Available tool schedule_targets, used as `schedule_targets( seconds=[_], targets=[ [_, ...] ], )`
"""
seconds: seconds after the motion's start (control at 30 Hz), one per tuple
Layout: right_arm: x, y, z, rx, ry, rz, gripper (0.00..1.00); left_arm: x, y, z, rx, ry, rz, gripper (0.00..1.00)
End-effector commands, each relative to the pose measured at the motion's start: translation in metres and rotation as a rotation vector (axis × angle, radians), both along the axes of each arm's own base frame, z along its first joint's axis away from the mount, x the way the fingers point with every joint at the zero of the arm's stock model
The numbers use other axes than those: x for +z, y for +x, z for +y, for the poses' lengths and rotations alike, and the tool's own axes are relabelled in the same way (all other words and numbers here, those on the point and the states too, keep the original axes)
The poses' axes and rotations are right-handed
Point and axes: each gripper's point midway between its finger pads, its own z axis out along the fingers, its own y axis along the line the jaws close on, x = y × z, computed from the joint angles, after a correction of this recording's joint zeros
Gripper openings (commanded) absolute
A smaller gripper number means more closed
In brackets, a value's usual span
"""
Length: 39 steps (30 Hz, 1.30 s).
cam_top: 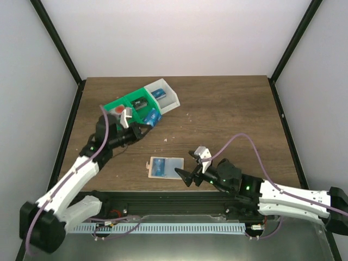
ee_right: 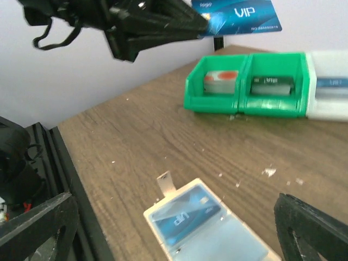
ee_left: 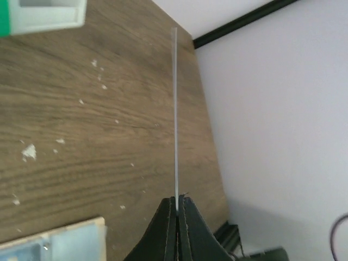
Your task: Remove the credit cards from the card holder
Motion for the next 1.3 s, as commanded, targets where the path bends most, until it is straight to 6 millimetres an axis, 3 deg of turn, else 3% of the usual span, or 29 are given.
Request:
schedule_targets(
  seconds=[0.0, 0.17, 0.4, 0.57, 0.67, 0.83, 0.9, 0.97, 1.1, 1.17, 1.27],
  targets=[
    [0.010, -0.004, -0.012, -0.045, 0.073, 0.196, 1.00, -0.010, 0.037, 0.003, -0.057, 0.101, -0.002, 0.00],
    [0.020, -0.004, -0.020, -0.059, 0.131, 0.193, 1.00, -0.023, 0.096, -0.002, -0.084, 0.177, 0.049, 0.00],
    [0.023, -0.013, -0.014, 0.001, 0.118, 0.217, 1.00, -0.049, 0.172, -0.001, -0.053, 0.242, 0.114, 0.00],
    [0.018, -0.003, -0.024, -0.079, 0.112, 0.220, 1.00, -0.067, 0.210, -0.001, -0.049, 0.263, 0.155, 0.00],
    [0.017, 0.016, -0.040, -0.233, 0.123, 0.263, 1.00, -0.074, 0.225, -0.002, -0.033, 0.260, 0.159, 0.00],
    [0.027, 0.036, -0.033, -0.296, 0.059, 0.217, 1.00, -0.088, 0.243, -0.006, -0.043, 0.257, 0.198, 0.00],
    [0.028, 0.054, -0.031, -0.319, 0.053, 0.227, 1.00, -0.088, 0.245, -0.005, -0.039, 0.246, 0.189, 0.00],
    [0.028, 0.085, -0.035, -0.338, 0.074, 0.260, 0.98, -0.089, 0.244, -0.005, -0.030, 0.238, 0.184, 0.00],
    [0.022, 0.133, -0.036, -0.323, 0.088, 0.301, 0.84, -0.097, 0.249, 0.003, -0.003, 0.226, 0.210, 0.00],
    [0.018, 0.150, -0.031, -0.323, 0.071, 0.319, 0.80, -0.103, 0.257, 0.007, 0.012, 0.228, 0.227, 0.00],
    [0.018, 0.159, -0.018, -0.293, 0.056, 0.355, 0.79, -0.111, 0.268, 0.012, 0.033, 0.224, 0.252, 0.00]
  ],
)
